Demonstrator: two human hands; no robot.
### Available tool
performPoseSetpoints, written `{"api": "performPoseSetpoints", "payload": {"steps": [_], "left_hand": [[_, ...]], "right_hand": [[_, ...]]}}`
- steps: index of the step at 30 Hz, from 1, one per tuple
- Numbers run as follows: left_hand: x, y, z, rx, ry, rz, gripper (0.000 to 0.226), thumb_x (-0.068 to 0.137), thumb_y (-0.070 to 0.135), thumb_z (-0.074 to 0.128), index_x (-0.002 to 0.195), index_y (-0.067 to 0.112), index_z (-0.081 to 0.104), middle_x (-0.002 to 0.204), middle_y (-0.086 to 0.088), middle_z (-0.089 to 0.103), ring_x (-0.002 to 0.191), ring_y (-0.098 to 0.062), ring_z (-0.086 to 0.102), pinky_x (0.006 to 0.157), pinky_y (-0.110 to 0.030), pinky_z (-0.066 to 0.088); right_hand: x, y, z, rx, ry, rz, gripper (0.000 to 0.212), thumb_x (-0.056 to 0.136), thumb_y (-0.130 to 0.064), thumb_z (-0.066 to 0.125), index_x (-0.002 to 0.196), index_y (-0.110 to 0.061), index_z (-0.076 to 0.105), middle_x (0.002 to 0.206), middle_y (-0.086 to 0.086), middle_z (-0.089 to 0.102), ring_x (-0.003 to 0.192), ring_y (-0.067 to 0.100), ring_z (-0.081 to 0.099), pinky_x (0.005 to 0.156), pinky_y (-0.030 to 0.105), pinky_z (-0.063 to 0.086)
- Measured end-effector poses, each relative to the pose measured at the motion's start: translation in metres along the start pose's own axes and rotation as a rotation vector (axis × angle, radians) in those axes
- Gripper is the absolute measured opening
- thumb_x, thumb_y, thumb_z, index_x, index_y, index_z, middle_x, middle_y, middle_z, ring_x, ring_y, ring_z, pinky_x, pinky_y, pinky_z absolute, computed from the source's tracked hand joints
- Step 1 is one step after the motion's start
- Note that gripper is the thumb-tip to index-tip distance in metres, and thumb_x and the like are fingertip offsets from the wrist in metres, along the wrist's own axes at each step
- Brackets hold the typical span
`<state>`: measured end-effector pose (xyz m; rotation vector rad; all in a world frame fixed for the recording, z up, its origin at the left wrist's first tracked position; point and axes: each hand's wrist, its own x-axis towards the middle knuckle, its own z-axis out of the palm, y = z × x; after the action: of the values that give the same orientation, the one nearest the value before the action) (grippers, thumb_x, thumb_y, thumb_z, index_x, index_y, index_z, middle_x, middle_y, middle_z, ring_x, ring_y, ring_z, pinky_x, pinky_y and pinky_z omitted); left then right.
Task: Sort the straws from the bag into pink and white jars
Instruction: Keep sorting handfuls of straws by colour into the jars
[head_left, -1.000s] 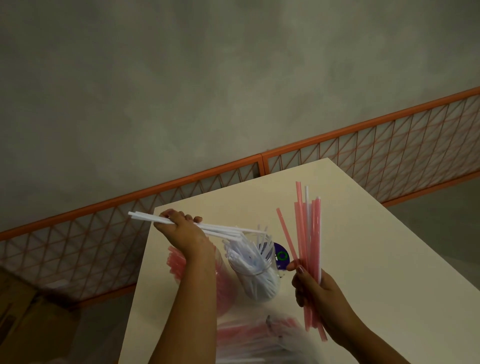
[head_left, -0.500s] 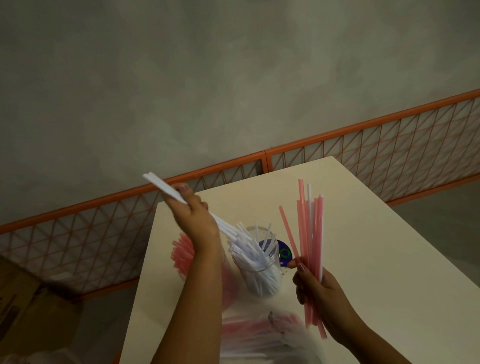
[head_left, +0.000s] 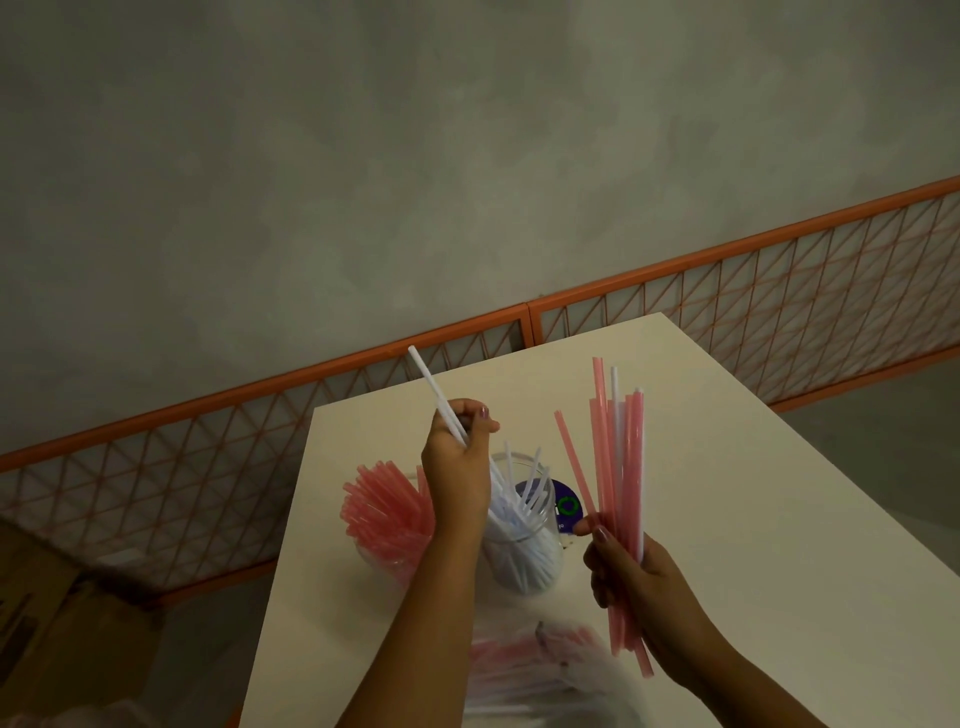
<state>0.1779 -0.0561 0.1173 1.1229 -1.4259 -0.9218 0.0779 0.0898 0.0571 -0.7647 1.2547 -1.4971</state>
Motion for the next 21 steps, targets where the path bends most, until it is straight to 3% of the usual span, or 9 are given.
{"api": "performPoseSetpoints", "payload": {"steps": [5,7,9,10,13,15,17,19,21], "left_hand": [[-0.002,0.006,-0.01,-0.04,0.14,0.146,0.038,0.088,0.009,0.059,0.119,0.015,0.037,0.088,0.006,0.065,0.071,-0.008,0.069,0.068,-0.012,0.053],[-0.002,0.014,-0.013,-0.094,0.167,0.158,0.029,0.09,0.012,0.056,0.115,0.017,0.042,0.088,0.005,0.065,0.075,-0.008,0.069,0.072,-0.014,0.052],[-0.002,0.018,-0.016,-0.113,0.171,0.158,0.006,0.095,0.017,0.049,0.096,0.021,0.053,0.084,0.003,0.066,0.078,-0.007,0.066,0.075,-0.015,0.05],[-0.002,0.018,-0.016,-0.081,0.164,0.149,0.015,0.097,0.019,0.044,0.088,0.021,0.056,0.083,0.004,0.065,0.078,-0.003,0.063,0.076,-0.012,0.047],[-0.002,0.01,-0.018,0.161,-0.034,0.029,0.032,0.1,0.023,0.034,0.091,0.012,0.063,0.097,0.002,0.064,0.087,-0.002,0.057,0.072,-0.002,0.039],[-0.003,-0.004,-0.018,0.412,-0.183,0.018,0.032,0.1,0.025,0.032,0.11,0.012,0.061,0.118,-0.003,0.06,0.11,-0.016,0.054,0.094,-0.02,0.042],[-0.006,-0.013,-0.017,0.666,-0.328,0.015,0.04,0.1,0.033,0.03,0.133,0.018,0.045,0.144,-0.004,0.042,0.137,-0.023,0.032,0.115,-0.043,0.022],[-0.012,-0.015,-0.015,0.901,-0.461,-0.012,0.06,0.095,0.054,0.011,0.147,0.026,0.018,0.158,0.0,0.012,0.146,-0.019,0.0,0.118,-0.048,0.001],[-0.017,-0.014,-0.014,0.976,-0.439,0.044,0.098,0.067,0.077,-0.023,0.148,0.03,0.004,0.159,0.0,-0.003,0.145,-0.019,-0.013,0.115,-0.048,-0.007]], "right_hand": [[-0.001,-0.005,0.003,0.023,-0.114,-0.015,0.022,0.096,-0.013,0.044,0.106,-0.008,0.063,0.068,0.004,0.059,0.058,0.016,0.056,0.057,0.024,0.047],[-0.001,-0.007,0.004,0.04,-0.141,0.0,0.023,0.096,-0.011,0.043,0.108,-0.008,0.062,0.073,0.006,0.063,0.062,0.018,0.06,0.059,0.027,0.049],[-0.002,-0.009,0.004,0.056,-0.155,0.02,0.023,0.096,-0.01,0.043,0.11,-0.008,0.061,0.076,0.007,0.065,0.065,0.019,0.062,0.06,0.028,0.05],[-0.003,-0.009,0.004,0.061,-0.161,0.028,0.023,0.096,-0.01,0.043,0.11,-0.008,0.061,0.078,0.008,0.065,0.066,0.02,0.063,0.061,0.028,0.051],[-0.005,-0.012,0.005,0.073,-0.188,0.041,0.024,0.096,-0.012,0.043,0.112,-0.007,0.06,0.081,0.01,0.066,0.069,0.021,0.063,0.062,0.028,0.051],[-0.006,-0.014,0.006,0.077,-0.201,0.046,0.025,0.095,-0.013,0.043,0.112,-0.007,0.06,0.081,0.009,0.066,0.068,0.021,0.063,0.061,0.027,0.051],[-0.007,-0.017,0.007,0.081,-0.213,0.045,0.025,0.095,-0.014,0.044,0.112,-0.006,0.06,0.08,0.009,0.066,0.066,0.02,0.063,0.06,0.027,0.051],[-0.007,-0.019,0.008,0.09,-0.221,0.037,0.026,0.094,-0.015,0.044,0.112,-0.005,0.059,0.079,0.009,0.066,0.061,0.018,0.061,0.058,0.026,0.051],[-0.009,-0.022,0.009,0.098,-0.226,0.034,0.026,0.092,-0.017,0.046,0.112,-0.006,0.059,0.078,0.009,0.065,0.057,0.017,0.058,0.057,0.025,0.05]]}}
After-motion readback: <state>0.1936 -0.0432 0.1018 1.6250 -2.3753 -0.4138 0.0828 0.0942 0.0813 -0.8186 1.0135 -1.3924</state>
